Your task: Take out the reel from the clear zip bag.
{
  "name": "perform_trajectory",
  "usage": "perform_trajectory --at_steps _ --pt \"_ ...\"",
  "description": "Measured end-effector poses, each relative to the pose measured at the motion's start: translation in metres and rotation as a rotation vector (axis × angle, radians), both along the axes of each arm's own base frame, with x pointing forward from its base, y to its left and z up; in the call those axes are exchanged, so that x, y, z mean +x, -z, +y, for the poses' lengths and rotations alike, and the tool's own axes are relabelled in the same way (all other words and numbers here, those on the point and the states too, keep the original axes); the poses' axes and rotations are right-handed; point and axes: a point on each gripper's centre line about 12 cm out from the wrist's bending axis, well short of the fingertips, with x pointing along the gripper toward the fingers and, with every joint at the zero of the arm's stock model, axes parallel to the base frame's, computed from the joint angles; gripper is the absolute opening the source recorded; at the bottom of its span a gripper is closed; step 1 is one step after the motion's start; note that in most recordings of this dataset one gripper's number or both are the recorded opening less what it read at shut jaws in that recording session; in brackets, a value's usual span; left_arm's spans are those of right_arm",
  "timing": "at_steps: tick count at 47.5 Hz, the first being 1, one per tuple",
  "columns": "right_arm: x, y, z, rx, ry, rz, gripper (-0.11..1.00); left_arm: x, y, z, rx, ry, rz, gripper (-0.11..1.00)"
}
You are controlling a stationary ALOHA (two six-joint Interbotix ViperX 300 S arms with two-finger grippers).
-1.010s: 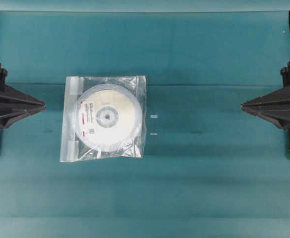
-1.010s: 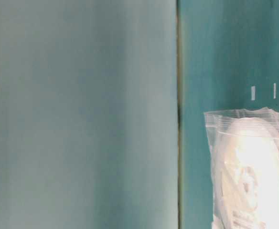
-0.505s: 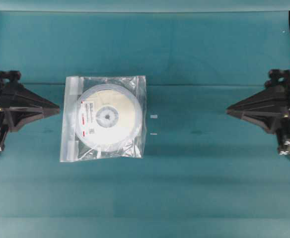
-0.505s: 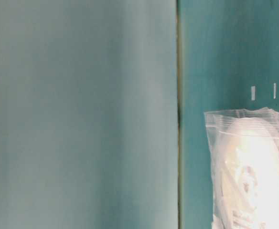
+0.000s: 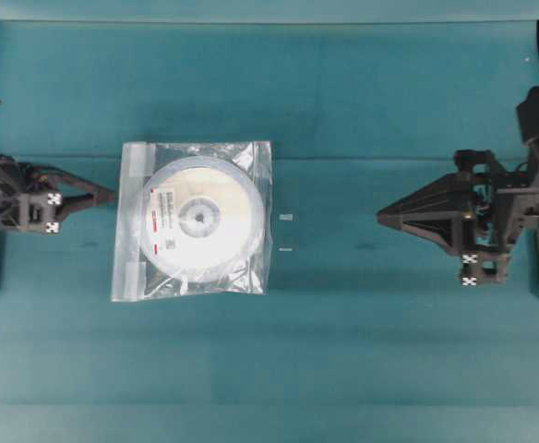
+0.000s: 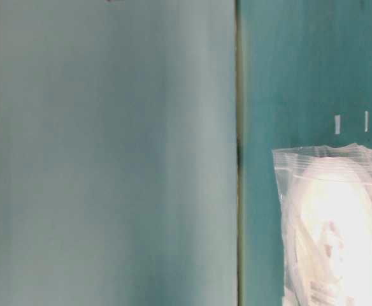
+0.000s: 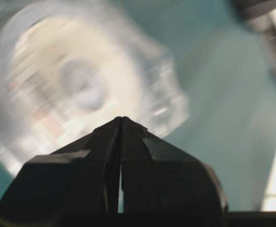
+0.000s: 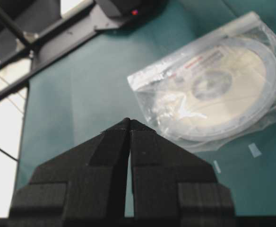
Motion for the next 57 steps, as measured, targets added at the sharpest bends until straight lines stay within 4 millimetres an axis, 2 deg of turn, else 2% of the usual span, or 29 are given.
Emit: perform_trajectory --at_steps 8,15,20,25,34,37,45,57 --pt "0.01 0.005 -0.003 0.0 0.012 0.029 0.0 -0.002 0.03 0.0 -0.03 -0.004 0.143 -0.04" --pt "0.015 0.008 -0.005 0.003 0.018 0.046 0.0 -0.001 0.043 0.0 -0.031 -0.003 0.146 -0.04" --pt "0.016 0.012 -0.006 0.022 0.032 0.059 0.0 -0.002 0.052 0.0 -0.031 -0.001 0.146 0.04" --pt "0.016 0.012 -0.008 0.044 0.05 0.059 0.0 -0.002 0.057 0.0 -0.032 -0.001 0.147 0.21" --pt "0.016 0.013 -0.008 0.053 0.055 0.061 0.0 0.0 0.062 0.0 -0.035 -0.002 0.148 0.75" --pt "0.016 0.013 -0.009 0.053 0.057 0.061 0.0 0.0 0.065 0.001 -0.037 -0.004 0.161 0.87" --pt "0.016 0.013 -0.009 0.053 0.057 0.061 0.0 0.001 0.073 0.001 -0.045 -0.004 0.201 0.81" --pt "0.016 0.013 -0.009 0.053 0.057 0.061 0.0 0.004 0.081 0.005 -0.046 -0.019 0.196 0.81"
